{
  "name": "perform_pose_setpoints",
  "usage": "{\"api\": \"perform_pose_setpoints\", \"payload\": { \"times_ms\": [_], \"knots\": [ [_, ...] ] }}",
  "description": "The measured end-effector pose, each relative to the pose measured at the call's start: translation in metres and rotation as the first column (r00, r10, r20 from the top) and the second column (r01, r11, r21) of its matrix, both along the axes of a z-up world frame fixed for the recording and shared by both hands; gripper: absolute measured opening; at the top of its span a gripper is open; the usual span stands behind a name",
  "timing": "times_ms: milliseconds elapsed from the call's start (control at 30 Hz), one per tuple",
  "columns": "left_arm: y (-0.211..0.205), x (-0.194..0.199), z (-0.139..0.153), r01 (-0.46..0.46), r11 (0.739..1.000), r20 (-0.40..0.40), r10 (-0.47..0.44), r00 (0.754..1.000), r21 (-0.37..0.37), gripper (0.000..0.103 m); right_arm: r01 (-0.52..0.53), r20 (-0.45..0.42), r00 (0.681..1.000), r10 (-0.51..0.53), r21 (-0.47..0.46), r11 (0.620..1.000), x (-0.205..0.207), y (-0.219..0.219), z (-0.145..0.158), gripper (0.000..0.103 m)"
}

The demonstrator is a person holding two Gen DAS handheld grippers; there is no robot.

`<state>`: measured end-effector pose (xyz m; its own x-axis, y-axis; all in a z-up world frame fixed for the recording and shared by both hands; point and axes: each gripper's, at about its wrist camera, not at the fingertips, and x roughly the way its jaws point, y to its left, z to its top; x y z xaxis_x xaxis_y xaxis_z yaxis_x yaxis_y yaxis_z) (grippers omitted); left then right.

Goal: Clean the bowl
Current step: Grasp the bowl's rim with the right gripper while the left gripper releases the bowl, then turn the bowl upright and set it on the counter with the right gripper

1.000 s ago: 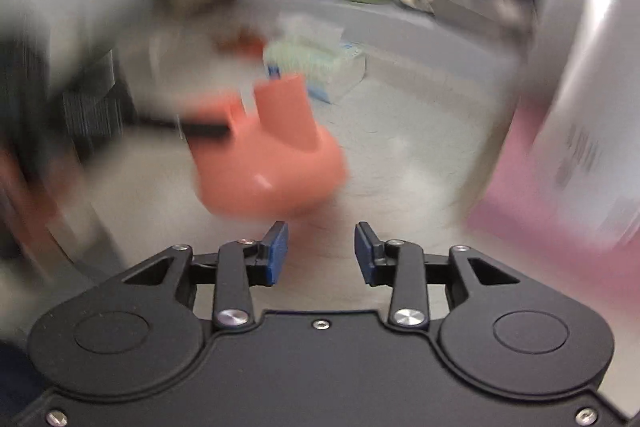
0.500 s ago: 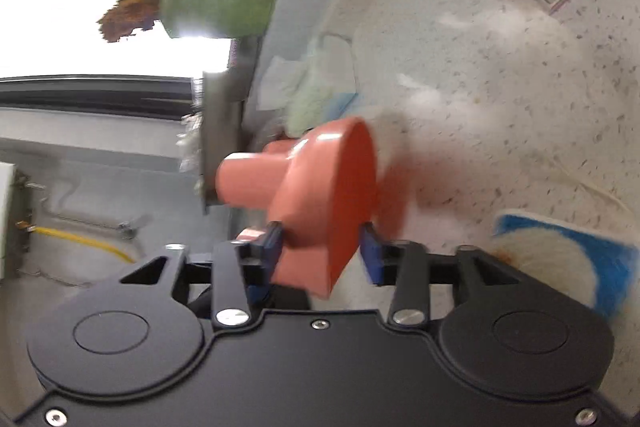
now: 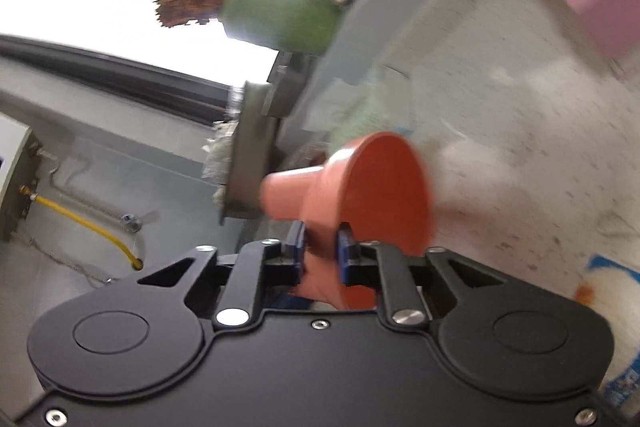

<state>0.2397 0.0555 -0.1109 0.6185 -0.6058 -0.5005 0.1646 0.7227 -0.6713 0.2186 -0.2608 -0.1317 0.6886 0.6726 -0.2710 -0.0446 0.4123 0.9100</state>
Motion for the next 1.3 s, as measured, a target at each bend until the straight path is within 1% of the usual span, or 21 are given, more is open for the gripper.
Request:
{"api": "perform_pose_setpoints", "payload": {
  "times_ms": [33, 167, 200, 233, 267, 300, 333, 367, 500, 567, 633, 733, 767, 867, 1033, 1067, 1133, 1200, 1233, 1267, 1300],
  "knots": [
    [0.002, -0.001, 0.0, -0.003, 1.0, 0.003, 0.003, 1.0, 0.02, 0.051, -0.004, 0.003, 1.0, 0.004, -0.024, 1.0, 0.001, 0.002, 0.005, 0.005],
    [0.007, -0.007, 0.001, 0.012, 0.999, 0.021, -0.013, 1.0, 0.048, 0.052, -0.015, 0.018, 1.0, 0.017, -0.109, 0.994, 0.003, 0.003, 0.022, 0.005],
    [0.004, -0.01, 0.003, 0.026, 0.996, 0.037, -0.03, 0.999, 0.084, 0.052, -0.025, 0.018, 0.999, 0.028, -0.125, 0.992, 0.004, 0.004, 0.024, 0.005],
    [-0.001, -0.014, 0.008, 0.051, 0.988, 0.062, -0.06, 0.996, 0.145, 0.052, -0.048, 0.012, 0.999, 0.05, -0.168, 0.985, 0.006, 0.007, 0.031, 0.006],
    [-0.005, -0.016, 0.01, 0.065, 0.981, 0.076, -0.08, 0.994, 0.182, 0.052, -0.073, 0.006, 0.997, 0.076, -0.218, 0.973, 0.008, 0.01, 0.039, 0.006],
    [-0.011, -0.02, 0.013, 0.087, 0.971, 0.098, -0.112, 0.989, 0.224, 0.052, -0.083, 0.004, 0.996, 0.087, -0.239, 0.967, 0.009, 0.013, 0.043, 0.005],
    [-0.021, -0.026, 0.019, 0.119, 0.95, 0.136, -0.163, 0.977, 0.287, 0.052, -0.096, 0.003, 0.995, 0.101, -0.273, 0.957, 0.01, 0.017, 0.049, 0.005],
    [-0.029, -0.031, 0.022, 0.137, 0.936, 0.162, -0.197, 0.967, 0.325, 0.052, -0.113, 0.001, 0.993, 0.119, -0.319, 0.941, 0.012, 0.024, 0.057, 0.005],
    [-0.052, -0.045, 0.031, 0.161, 0.885, 0.231, -0.283, 0.931, 0.436, 0.052, -0.162, -0.002, 0.984, 0.18, -0.443, 0.882, 0.017, 0.046, 0.072, 0.005],
    [-0.066, -0.05, 0.033, 0.17, 0.847, 0.251, -0.332, 0.91, 0.503, 0.053, -0.176, -0.005, 0.98, 0.2, -0.495, 0.851, 0.017, 0.056, 0.076, 0.004],
    [-0.077, -0.054, 0.032, 0.195, 0.812, 0.257, -0.387, 0.886, 0.549, 0.055, -0.188, -0.017, 0.978, 0.209, -0.52, 0.834, 0.019, 0.063, 0.079, 0.005],
    [-0.082, -0.055, 0.028, 0.201, 0.797, 0.252, -0.402, 0.88, 0.57, 0.057, -0.219, -0.054, 0.971, 0.233, -0.596, 0.772, 0.019, 0.085, 0.086, 0.004],
    [-0.083, -0.055, 0.027, 0.2, 0.798, 0.248, -0.398, 0.883, 0.568, 0.057, -0.238, -0.073, 0.966, 0.247, -0.62, 0.748, 0.019, 0.095, 0.087, 0.004],
    [-0.076, -0.056, 0.024, 0.203, 0.823, 0.223, -0.367, 0.903, 0.531, 0.059, -0.276, -0.093, 0.951, 0.294, -0.683, 0.676, 0.015, 0.116, 0.088, 0.004],
    [-0.06, -0.065, 0.013, 0.237, 0.811, 0.192, -0.391, 0.9, 0.535, 0.061, -0.352, -0.129, 0.901, 0.413, -0.774, 0.526, 0.008, 0.151, 0.083, 0.005],
    [-0.057, -0.066, 0.012, 0.246, 0.81, 0.186, -0.396, 0.899, 0.532, 0.061, -0.365, -0.138, 0.88, 0.455, -0.809, 0.462, 0.004, 0.163, 0.081, 0.004],
    [-0.046, -0.074, 0.008, 0.255, 0.806, 0.19, -0.409, 0.893, 0.535, 0.061, -0.368, -0.15, 0.844, 0.516, -0.861, 0.351, -0.005, 0.181, 0.077, 0.005],
    [-0.035, -0.078, 0.004, 0.257, 0.81, 0.179, -0.401, 0.898, 0.527, 0.061, -0.353, -0.171, 0.79, 0.588, -0.912, 0.209, -0.019, 0.198, 0.068, 0.005],
    [-0.028, -0.081, 0.001, 0.248, 0.813, 0.172, -0.388, 0.906, 0.527, 0.061, -0.349, -0.184, 0.766, 0.616, -0.924, 0.158, -0.026, 0.203, 0.063, 0.005],
    [-0.023, -0.083, 0.0, 0.242, 0.815, 0.169, -0.38, 0.909, 0.527, 0.061, -0.35, -0.196, 0.748, 0.634, -0.928, 0.126, -0.031, 0.206, 0.059, 0.004],
    [-0.02, -0.084, -0.001, 0.251, 0.812, 0.163, -0.386, 0.908, 0.528, 0.061, -0.345, -0.197, 0.735, 0.649, -0.933, 0.107, -0.035, 0.207, 0.056, 0.004]
  ]
}}
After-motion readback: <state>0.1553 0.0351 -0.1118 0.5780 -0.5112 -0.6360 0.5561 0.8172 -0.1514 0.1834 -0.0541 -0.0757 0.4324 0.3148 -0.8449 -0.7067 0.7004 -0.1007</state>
